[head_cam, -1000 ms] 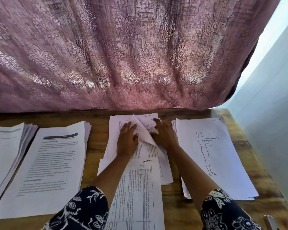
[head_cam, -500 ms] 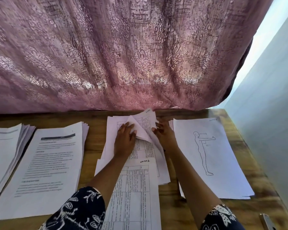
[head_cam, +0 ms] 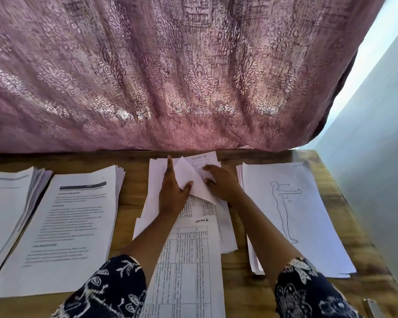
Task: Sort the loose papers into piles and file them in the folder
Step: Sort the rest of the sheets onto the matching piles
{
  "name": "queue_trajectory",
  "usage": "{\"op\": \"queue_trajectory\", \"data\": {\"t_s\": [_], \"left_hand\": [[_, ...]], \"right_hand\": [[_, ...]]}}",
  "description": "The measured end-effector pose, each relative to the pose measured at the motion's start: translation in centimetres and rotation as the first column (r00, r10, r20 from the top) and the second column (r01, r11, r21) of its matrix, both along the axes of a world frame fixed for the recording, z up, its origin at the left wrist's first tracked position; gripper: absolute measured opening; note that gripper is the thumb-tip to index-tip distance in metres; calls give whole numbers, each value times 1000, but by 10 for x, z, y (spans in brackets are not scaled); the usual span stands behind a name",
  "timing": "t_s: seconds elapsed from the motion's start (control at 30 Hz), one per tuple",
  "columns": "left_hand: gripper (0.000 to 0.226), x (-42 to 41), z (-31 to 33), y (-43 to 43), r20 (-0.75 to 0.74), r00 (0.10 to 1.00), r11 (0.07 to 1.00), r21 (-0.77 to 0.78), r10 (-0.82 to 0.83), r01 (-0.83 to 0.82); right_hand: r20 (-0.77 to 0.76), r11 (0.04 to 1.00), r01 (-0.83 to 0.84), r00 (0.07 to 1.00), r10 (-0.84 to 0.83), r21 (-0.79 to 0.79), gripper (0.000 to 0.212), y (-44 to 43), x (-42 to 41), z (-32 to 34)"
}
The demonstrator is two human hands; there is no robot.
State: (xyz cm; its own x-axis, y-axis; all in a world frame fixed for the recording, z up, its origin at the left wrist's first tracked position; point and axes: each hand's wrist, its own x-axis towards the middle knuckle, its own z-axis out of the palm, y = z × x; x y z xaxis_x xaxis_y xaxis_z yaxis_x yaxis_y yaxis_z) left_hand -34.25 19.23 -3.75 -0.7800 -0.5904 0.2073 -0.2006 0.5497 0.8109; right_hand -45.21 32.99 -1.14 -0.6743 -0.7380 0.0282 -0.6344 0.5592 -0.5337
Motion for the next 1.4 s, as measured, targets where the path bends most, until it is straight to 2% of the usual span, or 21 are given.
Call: {"op": "queue_trajectory", "data": {"t_s": [0.07,0.13,0.2,0.33,0.37,0.43,0.5,0.53,0.6,0.67,0.73,0.8,0.87,1.0,1.07,1.17,1.2,1.4], "left_hand": [[77,0,-2,0,41,999,998,-60,10,-8],[62,-1,-4,1,104,994,994,-112,28,-16],[52,-1,-6,1,132,991,991,-129,34,-17],[49,-2,-8,0,133,990,990,-140,39,-21],[49,-2,-8,0,124,992,990,-138,38,-20],[48,-3,-7,0,94,995,991,-136,31,-18],[46,-2,-5,0,71,997,991,-129,35,-26],[46,-2,-5,0,60,998,994,-110,33,-26],[50,2,0,3,-4,1000,999,-37,18,-18],[53,5,5,5,-87,996,998,65,7,-2],[61,5,8,6,-110,994,990,141,21,-5],[70,3,8,4,-66,997,993,115,38,-31],[79,2,5,1,-32,999,999,24,39,-38],[84,1,4,0,-24,999,1000,-5,21,-21],[79,1,2,0,-14,1000,999,-32,22,-22],[74,1,2,0,23,999,998,-56,40,-38],[73,0,2,1,27,999,998,-52,42,-41],[68,-1,1,0,18,999,998,-42,41,-40]], "right_hand": [[-97,986,-1,995,17,169,63,-6,-15,-3],[-139,968,1,990,35,250,69,-7,-19,-8],[-161,976,22,987,13,215,67,-6,-19,-15],[-161,995,42,987,-27,91,61,-4,-13,-15],[-132,997,81,988,-80,5,60,-3,-9,-16],[24,939,286,958,-287,-191,56,1,2,-10],[225,858,451,888,-402,-246,49,7,16,-3],[313,845,462,872,-378,-269,46,10,23,-2],[420,868,344,890,-180,-358,41,17,37,1],[298,964,96,955,-18,-249,39,23,48,4],[200,996,-22,979,40,-91,40,26,52,6],[179,997,-31,983,43,-67,40,27,51,8],[176,997,-35,983,45,-62,37,26,48,7],[156,993,66,986,-50,-98,32,19,27,2],[82,998,66,995,-64,-18,39,12,13,-1],[-6,983,22,1000,-22,183,61,7,-1,-12],[-19,981,27,1000,-23,194,64,7,-2,-14],[-68,992,92,994,-86,91,54,8,9,-11]]}}
